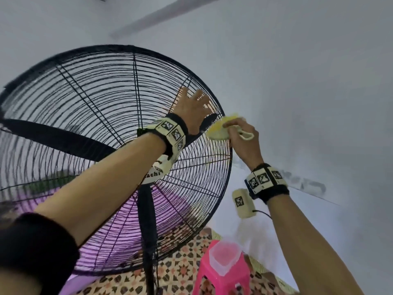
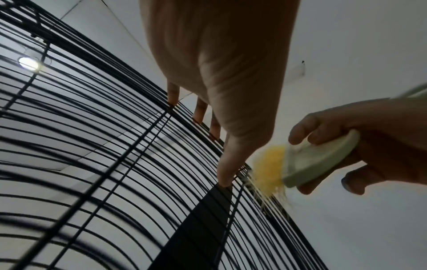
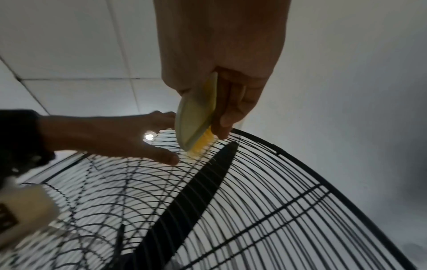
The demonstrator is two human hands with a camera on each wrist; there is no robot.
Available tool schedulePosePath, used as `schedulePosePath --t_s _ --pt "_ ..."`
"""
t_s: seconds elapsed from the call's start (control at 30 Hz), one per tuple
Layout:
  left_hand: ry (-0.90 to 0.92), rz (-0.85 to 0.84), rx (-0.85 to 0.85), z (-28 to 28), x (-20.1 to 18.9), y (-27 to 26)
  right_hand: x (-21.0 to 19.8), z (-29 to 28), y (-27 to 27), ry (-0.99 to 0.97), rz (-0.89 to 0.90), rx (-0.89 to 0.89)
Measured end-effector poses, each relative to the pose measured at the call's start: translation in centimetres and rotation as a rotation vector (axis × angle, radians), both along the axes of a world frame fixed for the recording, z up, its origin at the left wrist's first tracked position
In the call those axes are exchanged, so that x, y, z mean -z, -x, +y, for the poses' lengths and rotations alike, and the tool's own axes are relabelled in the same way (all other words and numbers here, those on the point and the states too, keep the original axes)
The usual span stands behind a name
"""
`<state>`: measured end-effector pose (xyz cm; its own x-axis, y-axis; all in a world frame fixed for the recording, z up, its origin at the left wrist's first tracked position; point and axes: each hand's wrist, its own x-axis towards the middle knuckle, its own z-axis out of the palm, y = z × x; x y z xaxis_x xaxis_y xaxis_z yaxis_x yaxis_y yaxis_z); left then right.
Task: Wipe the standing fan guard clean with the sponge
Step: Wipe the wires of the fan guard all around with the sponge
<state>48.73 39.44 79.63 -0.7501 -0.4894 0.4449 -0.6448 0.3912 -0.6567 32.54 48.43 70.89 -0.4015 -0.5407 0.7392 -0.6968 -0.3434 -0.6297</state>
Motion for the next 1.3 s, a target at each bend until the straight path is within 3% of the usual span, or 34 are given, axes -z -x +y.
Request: schedulePosePath --t_s 0.23,0.4,0.47,0.6,0.67,0.73,0.8,0.87,1.1,1.3 --pt "0.005 0.08 -0.012 0.6 0.1 0.0 4.5 -0.9 1.9 -0.265 -0.206 -0.047" --pt "0.007 0.124 0.058 1.0 0.6 0.3 -1.3 -0.2 0.9 -0.031 -0.165 -0.198" --pt "0.008 0.141 0.069 1.0 0.7 0.0 -2.4 -0.3 0.2 -0.016 -0.119 -0.157" --pt "-0.019 0.157 0.034 1.1 0.7 -0.9 1.6 -0.7 1.5 -0.339 -0.074 0.031" --pt "-0.035 0.155 0.025 1.3 0.5 -1.1 3.2 -0.4 1.6 -0.502 0.06 0.104" --pt "-0.042 0.153 0.025 1.5 0.4 -1.1 1.9 0.1 0.8 -0.384 0.053 0.142" --pt "-0.032 0.142 0.022 1.8 0.5 -0.7 -0.2 0.6 -0.2 -0.116 -0.064 0.027" --pt "-0.03 0.144 0.027 2.0 0.7 -0.4 -1.3 1.0 -1.1 0.027 -0.081 -0.044" --pt "-0.058 0.201 0.04 1.5 0.9 -1.3 2.9 1.3 1.0 -0.251 -0.156 -0.02" --pt "-0.055 0.321 0.12 1.6 2.2 -0.4 -1.0 1.1 1.6 0.043 -0.162 -0.197"
